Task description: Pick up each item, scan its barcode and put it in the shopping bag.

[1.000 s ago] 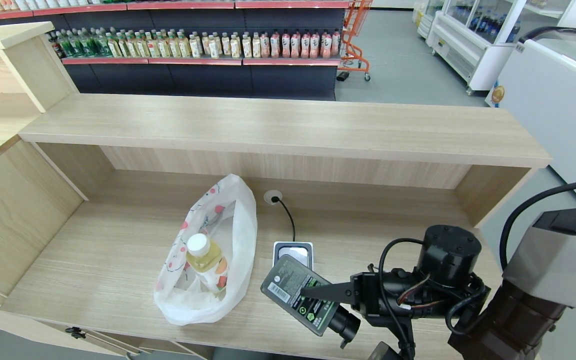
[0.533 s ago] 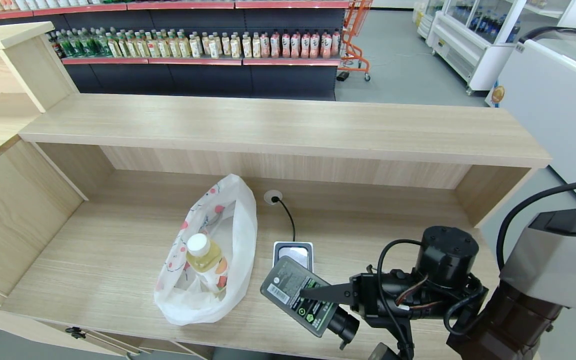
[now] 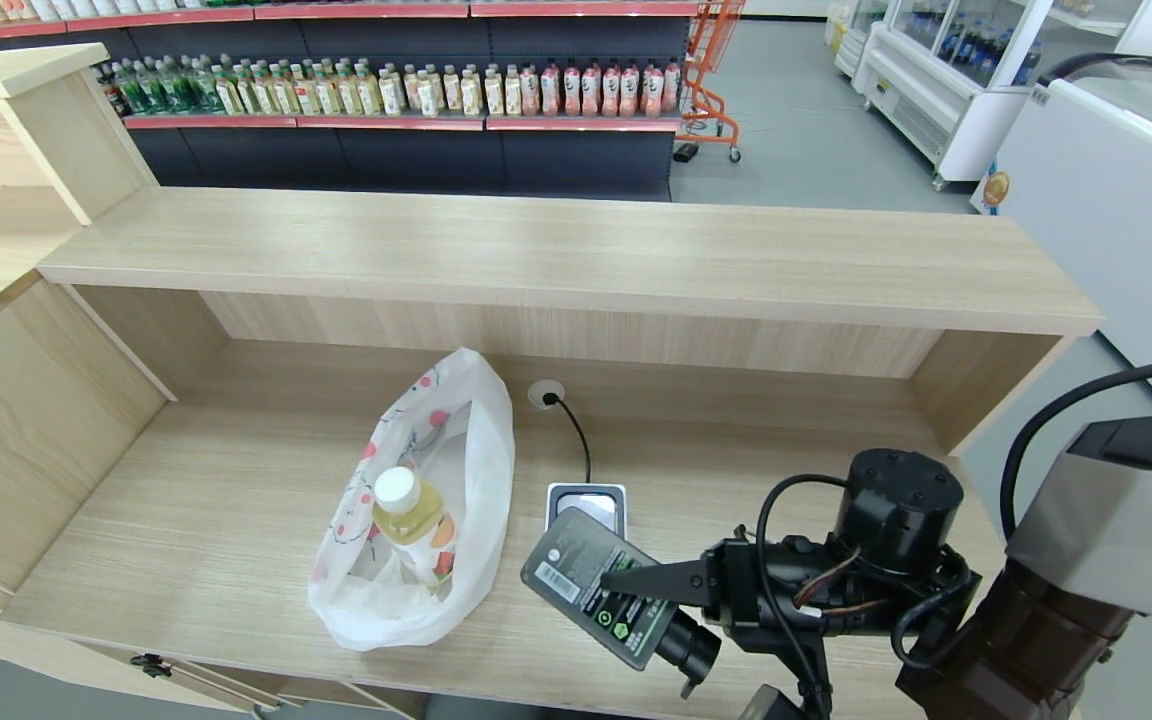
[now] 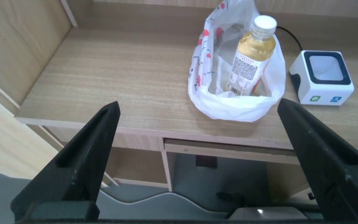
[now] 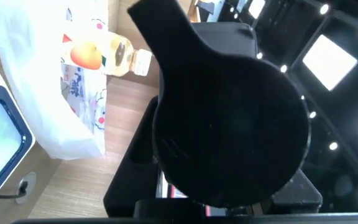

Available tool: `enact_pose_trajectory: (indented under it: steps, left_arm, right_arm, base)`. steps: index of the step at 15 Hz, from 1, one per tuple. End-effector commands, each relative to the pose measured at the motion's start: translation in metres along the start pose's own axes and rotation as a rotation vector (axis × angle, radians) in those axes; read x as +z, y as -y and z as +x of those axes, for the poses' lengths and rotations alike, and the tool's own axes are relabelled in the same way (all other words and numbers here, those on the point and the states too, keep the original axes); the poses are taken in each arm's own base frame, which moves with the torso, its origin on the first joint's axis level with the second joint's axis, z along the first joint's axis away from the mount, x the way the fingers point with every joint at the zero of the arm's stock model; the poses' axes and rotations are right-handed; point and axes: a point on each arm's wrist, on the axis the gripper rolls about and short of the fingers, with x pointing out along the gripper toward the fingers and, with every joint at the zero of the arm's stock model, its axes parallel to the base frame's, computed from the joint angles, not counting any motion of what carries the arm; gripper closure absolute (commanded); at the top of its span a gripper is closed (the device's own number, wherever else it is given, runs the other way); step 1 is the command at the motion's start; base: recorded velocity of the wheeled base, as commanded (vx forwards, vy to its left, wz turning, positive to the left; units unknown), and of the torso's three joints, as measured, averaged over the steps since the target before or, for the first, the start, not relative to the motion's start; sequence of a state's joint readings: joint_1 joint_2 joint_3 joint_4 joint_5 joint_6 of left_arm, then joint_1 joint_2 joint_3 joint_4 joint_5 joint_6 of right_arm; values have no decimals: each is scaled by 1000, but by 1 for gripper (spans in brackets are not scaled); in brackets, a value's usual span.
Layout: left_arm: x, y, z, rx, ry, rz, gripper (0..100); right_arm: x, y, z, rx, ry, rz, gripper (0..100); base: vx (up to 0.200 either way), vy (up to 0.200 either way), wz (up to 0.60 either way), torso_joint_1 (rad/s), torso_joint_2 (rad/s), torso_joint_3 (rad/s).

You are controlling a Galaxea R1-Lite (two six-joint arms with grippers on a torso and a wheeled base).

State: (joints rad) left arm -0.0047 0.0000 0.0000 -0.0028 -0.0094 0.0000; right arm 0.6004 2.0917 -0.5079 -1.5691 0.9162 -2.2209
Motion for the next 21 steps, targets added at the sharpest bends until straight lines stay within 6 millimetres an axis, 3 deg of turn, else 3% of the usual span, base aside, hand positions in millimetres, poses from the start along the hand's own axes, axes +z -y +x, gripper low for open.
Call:
enact_pose_trajectory:
  steps: [1, 2, 3, 4, 5, 9, 11, 12, 14, 16, 21]
  left_arm:
    - [0, 0, 0, 0, 0, -2, 0]
    - [0, 0, 0, 0, -1, 0, 0]
    - [0, 0, 0, 0, 0, 0, 0]
    - [0, 0, 0, 0, -1, -2, 0]
    - [0, 0, 0, 0, 0, 0, 0]
    - [0, 0, 0, 0, 0, -2, 0]
    - [0, 0, 0, 0, 0, 0, 0]
    - [0, 0, 0, 0, -1, 0, 0]
    - [0, 0, 0, 0, -1, 0, 0]
    - [0, 0, 0, 0, 0, -2, 0]
    - [0, 0, 0, 0, -1, 0, 0]
  right_arm:
    - [-11, 17, -4, -25, -40, -2, 100]
    - [-32, 37, -25, 8, -216, 92, 100]
    - [-39, 48, -41, 42, -366, 176, 100]
    - [-38, 52, -48, 65, -445, 236, 100]
    - [-19, 68, -69, 114, -746, 526, 100]
    - [-13, 97, -88, 72, -844, 848, 100]
    - [-11, 112, -93, 37, -849, 1114, 100]
    - [-16, 120, -93, -32, -872, 1374, 100]
    - [-27, 122, -92, -180, -923, 1690, 100]
    - [-29, 113, -90, -327, -1001, 1976, 100]
    - [-19, 84, -86, -473, -1153, 2336, 100]
  base:
    - [0, 0, 0, 0, 0, 0]
    - [0, 0, 0, 0, 0, 0]
    - [0, 0, 0, 0, 0, 0]
    - [0, 0, 0, 0, 0, 0]
    - [0, 0, 0, 0, 0, 0]
    - [0, 0, 0, 0, 0, 0]
    - [0, 0, 0, 0, 0, 0]
    - [0, 0, 0, 0, 0, 0]
    - [0, 0, 0, 0, 0, 0]
    - [0, 0, 0, 0, 0, 0]
    - [0, 0, 0, 0, 0, 0]
